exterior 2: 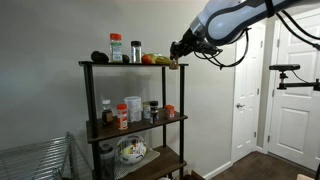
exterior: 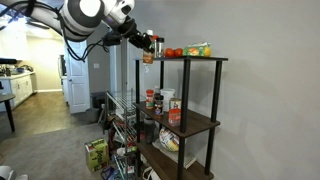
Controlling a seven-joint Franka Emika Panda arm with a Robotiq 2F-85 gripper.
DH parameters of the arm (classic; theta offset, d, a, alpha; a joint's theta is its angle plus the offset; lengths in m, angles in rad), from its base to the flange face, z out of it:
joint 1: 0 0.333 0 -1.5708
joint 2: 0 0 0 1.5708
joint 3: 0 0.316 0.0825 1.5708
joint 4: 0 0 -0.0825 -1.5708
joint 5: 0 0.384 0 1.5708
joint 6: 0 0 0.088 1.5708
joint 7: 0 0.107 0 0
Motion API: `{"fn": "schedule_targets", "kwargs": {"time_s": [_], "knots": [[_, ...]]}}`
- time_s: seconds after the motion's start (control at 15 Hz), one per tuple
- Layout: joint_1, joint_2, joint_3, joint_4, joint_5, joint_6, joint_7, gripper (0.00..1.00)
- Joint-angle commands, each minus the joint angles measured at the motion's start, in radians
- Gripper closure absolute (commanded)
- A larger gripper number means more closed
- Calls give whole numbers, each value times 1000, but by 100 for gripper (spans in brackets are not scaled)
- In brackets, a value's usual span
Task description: Put the spice bottle on the middle shelf
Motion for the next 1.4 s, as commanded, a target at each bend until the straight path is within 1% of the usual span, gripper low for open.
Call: {"fn": "schedule_targets", "kwargs": {"time_s": [0.0, 0.13, 0.4, 0.53, 0.67, 0.87, 1.07, 1.13, 1.33], "knots": [[40, -77, -33, -99, 54, -26, -63, 91], [58, -82, -42, -128, 66, -31, -71, 91], [71, -61, -41, -189, 74, -14, -77, 91], [62, -53, -38, -225, 63, 7, -77, 91], [23, -33, -21, -251, 32, 38, -62, 91], [0, 11, -29, -259, 31, 87, -68, 91], [-42, 78, -30, -244, 26, 136, -66, 91], [-55, 113, -37, -233, -1, 150, -40, 91], [-97, 186, -34, -209, -15, 173, -31, 91]]}}
